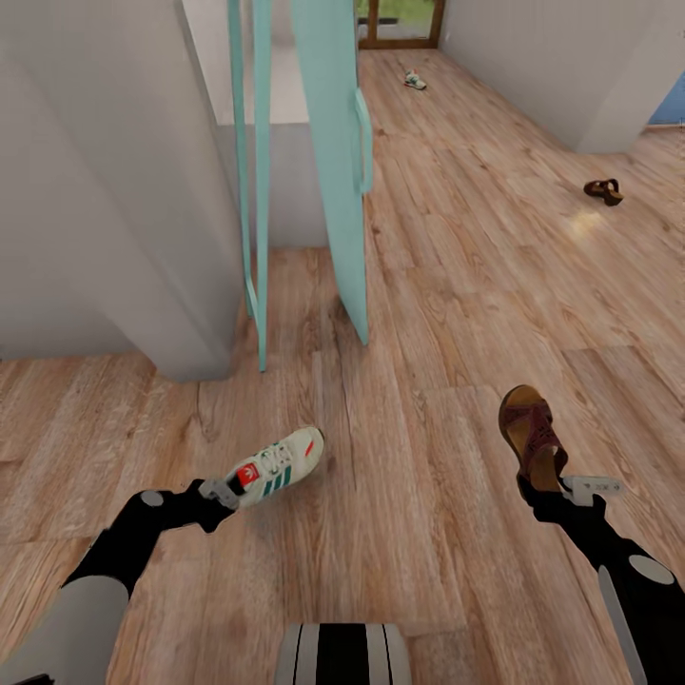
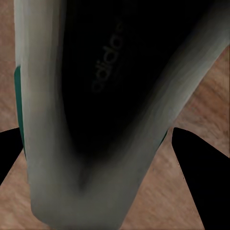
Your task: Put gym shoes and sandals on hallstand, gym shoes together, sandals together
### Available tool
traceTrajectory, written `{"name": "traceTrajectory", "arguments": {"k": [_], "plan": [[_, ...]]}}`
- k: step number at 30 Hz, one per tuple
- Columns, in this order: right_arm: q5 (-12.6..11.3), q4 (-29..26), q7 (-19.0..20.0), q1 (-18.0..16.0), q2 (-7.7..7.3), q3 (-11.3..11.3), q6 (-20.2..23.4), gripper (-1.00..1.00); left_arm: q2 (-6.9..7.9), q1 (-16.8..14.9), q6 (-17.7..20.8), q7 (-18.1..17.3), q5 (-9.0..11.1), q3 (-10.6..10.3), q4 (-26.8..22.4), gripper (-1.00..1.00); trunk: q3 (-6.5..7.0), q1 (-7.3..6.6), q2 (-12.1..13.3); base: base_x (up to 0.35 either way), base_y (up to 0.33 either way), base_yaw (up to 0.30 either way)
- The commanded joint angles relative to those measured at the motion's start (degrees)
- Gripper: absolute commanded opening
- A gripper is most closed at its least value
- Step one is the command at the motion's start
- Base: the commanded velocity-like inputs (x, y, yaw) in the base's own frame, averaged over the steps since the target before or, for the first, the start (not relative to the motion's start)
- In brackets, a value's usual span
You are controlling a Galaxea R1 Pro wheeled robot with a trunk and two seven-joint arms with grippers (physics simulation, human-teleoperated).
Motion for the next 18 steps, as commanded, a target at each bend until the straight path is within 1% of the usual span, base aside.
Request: {"name": "traceTrajectory", "arguments": {"k": [1, 2, 5, 6, 7, 8, 10, 11, 12, 14, 15, 16, 17, 18], "plan": [[0.1, 0.0, 0.4, 0.0, 0.02, -0.1, 0.3, -1.00, 0.00, 0.0, 0.4, 0.0, 0.6, 0.8, -0.1, -1.00, 0.27, -0.03, 0.0, 0.000, 0.000, 0.000], [0.1, 0.3, 0.4, 0.0, 0.02, -0.1, 0.3, -1.00, 0.09, 0.3, 0.3, 1.1, 1.9, 2.1, 0.0, -1.00, 0.58, -0.05, 0.0, 0.000, 0.000, 0.000], [0.1, 0.7, 0.4, 0.0, 0.02, -0.1, 0.2, -1.00, 0.17, 0.8, 0.2, 2.6, 3.2, 4.3, 0.0, -1.00, 1.50, -0.13, 0.1, 0.000, 0.000, 0.000], [0.1, 0.8, 0.4, 0.0, 0.01, -0.1, 0.1, -1.00, 0.17, 1.2, 0.0, 3.5, 3.8, 5.7, 0.0, -1.00, 1.80, -0.16, 0.1, 0.000, 0.000, 0.000], [0.1, 0.8, 0.5, 0.0, -0.01, -0.1, 0.1, -1.00, 0.17, 1.5, -0.1, 3.8, 4.1, 6.4, 0.0, -1.00, 2.11, -0.18, 0.1, 0.000, 0.000, 0.000], [0.1, 1.0, 0.5, 0.0, -0.05, -0.2, 0.0, -1.00, 0.17, 2.0, -0.4, 4.3, 4.4, 7.7, 0.0, -1.00, 2.42, -0.21, 0.1, 0.000, 0.000, 0.000], [0.2, 1.3, 0.5, 0.0, -0.12, -0.2, -0.1, -1.00, 0.15, 2.6, -1.0, 4.6, 4.6, 9.1, -0.1, -1.00, 3.04, -0.26, 0.1, 0.000, 0.000, 0.000], [0.2, 2.8, 0.5, 0.0, -0.26, -0.3, -0.6, -1.00, 0.07, 3.5, -2.6, 5.0, 4.8, 11.7, -0.1, -1.00, 3.35, -0.29, 0.1, 0.000, 0.000, 0.000], [0.1, 4.0, 0.5, 0.1, -0.36, -0.3, -1.3, -1.00, -0.04, 4.1, -3.9, 5.1, 4.9, 13.5, -0.1, -1.00, 3.67, -0.31, 0.1, 0.000, 0.000, 0.000], [0.2, 5.2, 0.5, 0.1, -0.44, -0.3, -2.2, -1.00, -0.14, 4.7, -5.3, 5.2, 4.9, 15.6, 0.0, -1.00, 4.29, -0.36, 0.2, 0.000, 0.000, -0.002], [0.2, 6.5, 0.5, 0.2, -0.49, -0.3, -3.3, -1.00, -0.25, 5.3, -6.8, 5.3, 4.9, 17.6, 0.0, -1.00, 4.60, -0.39, 0.2, 0.000, 0.000, -0.024], [0.2, 7.2, 0.5, 0.2, -0.51, -0.3, -4.0, -1.00, -0.31, 5.6, -7.5, 5.4, 4.9, 18.6, 0.1, -1.00, 4.91, -0.42, 0.2, 0.000, 0.000, -0.034], [0.2, 8.5, 0.5, 0.2, -0.52, -0.4, -5.5, -1.00, -0.39, 6.2, -8.7, 5.5, 5.0, 20.4, 0.1, -1.00, 5.22, -0.44, 0.2, 0.000, 0.000, -0.050], [0.2, 9.1, 0.5, 0.3, -0.51, -0.4, -6.4, -1.00, -0.43, 6.5, -9.2, 5.6, 5.0, 21.2, 0.1, -1.00, 5.53, -0.47, 0.2, 0.000, 0.000, -0.055]]}}
